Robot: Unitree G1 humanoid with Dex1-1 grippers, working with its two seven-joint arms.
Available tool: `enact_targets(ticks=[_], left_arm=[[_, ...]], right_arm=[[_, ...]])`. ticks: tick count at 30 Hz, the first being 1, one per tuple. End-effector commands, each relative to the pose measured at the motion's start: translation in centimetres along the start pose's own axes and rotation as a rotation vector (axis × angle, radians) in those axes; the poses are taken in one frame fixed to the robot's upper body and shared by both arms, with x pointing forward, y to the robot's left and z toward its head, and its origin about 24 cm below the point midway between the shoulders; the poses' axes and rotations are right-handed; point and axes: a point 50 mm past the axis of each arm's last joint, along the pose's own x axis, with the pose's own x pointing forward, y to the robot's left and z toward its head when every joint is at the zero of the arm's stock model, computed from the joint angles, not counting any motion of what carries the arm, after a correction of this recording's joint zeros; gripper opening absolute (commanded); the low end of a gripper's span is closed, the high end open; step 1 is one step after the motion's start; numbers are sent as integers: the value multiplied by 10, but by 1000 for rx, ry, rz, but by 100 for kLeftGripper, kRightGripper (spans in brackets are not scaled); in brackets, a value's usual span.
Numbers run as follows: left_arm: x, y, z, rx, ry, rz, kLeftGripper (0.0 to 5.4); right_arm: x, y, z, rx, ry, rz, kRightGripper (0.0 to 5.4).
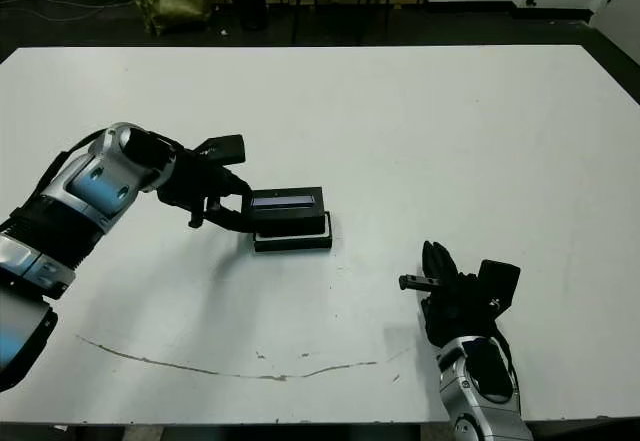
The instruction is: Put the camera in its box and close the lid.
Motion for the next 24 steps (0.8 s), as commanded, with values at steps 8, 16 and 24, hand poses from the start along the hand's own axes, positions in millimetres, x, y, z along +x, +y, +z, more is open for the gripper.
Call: enact_targets(ticks=[8,16,24], left_arm=[[9,-15,-23,-52,97,-39,221],[6,-15,-14,-43,56,-39,221],[-20,-2,21,-48,-31,-29,220]], right_arm=[[-4,-1,-3,9,38,-28,0],[-4,-2,-3,17,28,-14,0],[-4,-2,-5,-1,34,-10,0]])
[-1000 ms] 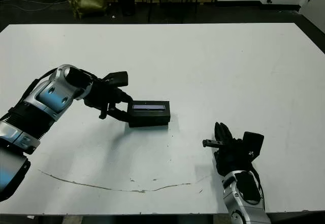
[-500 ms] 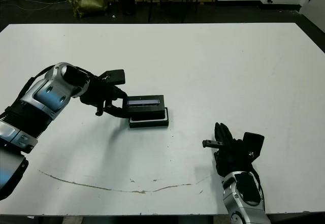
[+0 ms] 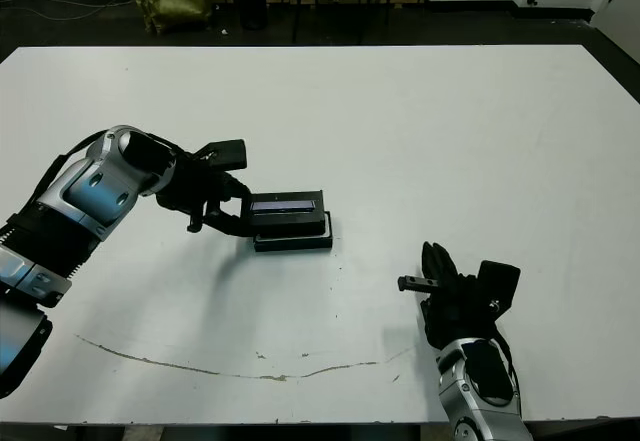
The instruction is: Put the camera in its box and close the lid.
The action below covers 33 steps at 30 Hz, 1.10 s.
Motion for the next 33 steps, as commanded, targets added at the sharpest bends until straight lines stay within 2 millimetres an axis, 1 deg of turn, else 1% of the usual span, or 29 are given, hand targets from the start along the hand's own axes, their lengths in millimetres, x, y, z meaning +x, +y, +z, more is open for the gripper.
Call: enact_targets(ticks=[1,6,10,13,16,21,27,31,33], left_arm=[[-17,6,18,21,-31,16,219],[-31,10,37,52,-27,33,219],[-31,10,46,81,-5,25,219],[-29,8,52,113,32,30,219],[-26,7,55,143,66,23,219],[-17,5,58,193,112,-8,219],[-8,2,59,192,162,-29,219],[-4,0,59,203,180,-40,219],[-1,0,59,193,197,-41,219]], right_arm=[[-1,-3,-7,-5,31,-13,0],[-1,-3,-7,-23,32,-20,0],[0,-4,-8,1,34,-11,0],[0,-4,-8,-12,33,-7,0],[0,-3,-8,-33,33,-10,0],[0,-3,-8,-6,29,-2,0],[-1,-3,-9,-12,34,-12,0],[0,-4,-11,21,34,-11,0],[0,-4,-11,2,34,-14,0]])
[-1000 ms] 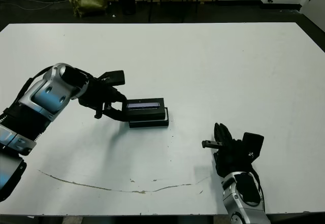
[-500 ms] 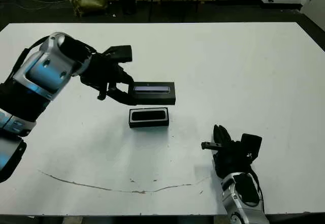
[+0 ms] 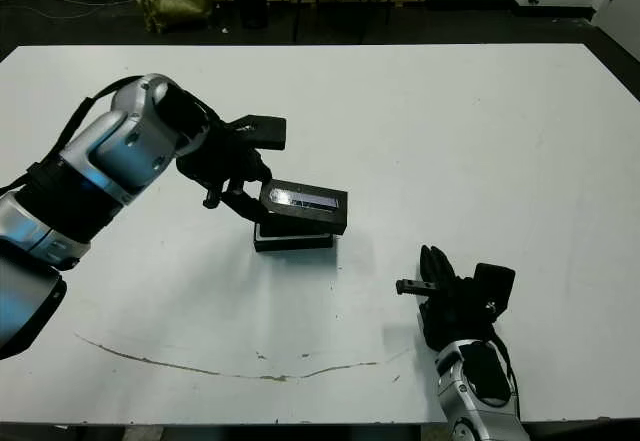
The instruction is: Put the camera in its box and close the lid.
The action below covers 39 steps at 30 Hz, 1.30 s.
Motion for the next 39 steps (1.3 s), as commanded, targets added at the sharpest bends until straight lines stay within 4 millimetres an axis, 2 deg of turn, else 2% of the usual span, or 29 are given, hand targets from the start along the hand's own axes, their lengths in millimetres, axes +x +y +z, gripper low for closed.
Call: enact_targets(ticks=[1,11,22,39], left_arm=[[2,1,1,-15,36,-5,219],[5,2,3,-40,49,11,219],[7,3,3,29,109,66,219],[8,1,-2,-14,154,-18,219]], right_arm=[[-1,-4,-4,-14,22,-20,0],[-1,-4,-4,-28,20,-16,0],[-1,-4,-4,-12,18,-17,0],[-3,-3,-5,-13,21,-21,0]])
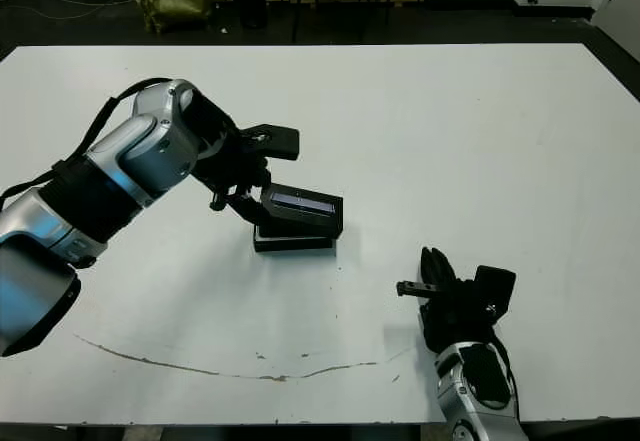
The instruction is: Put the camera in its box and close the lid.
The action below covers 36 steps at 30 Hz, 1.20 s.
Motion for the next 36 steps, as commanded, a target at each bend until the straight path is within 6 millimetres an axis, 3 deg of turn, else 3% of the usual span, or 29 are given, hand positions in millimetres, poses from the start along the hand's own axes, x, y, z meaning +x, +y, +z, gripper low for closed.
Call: enact_targets(ticks=[1,23,36], left_arm=[[1,-1,-6,1,37,-12,219],[13,-11,-12,-121,60,86,210],[20,-14,-16,-147,95,14,210]], right_arm=[[-2,-2,-4,-3,22,-13,0],[-2,-1,-7,-12,25,-12,0],[-2,-2,-7,4,31,-11,0]])
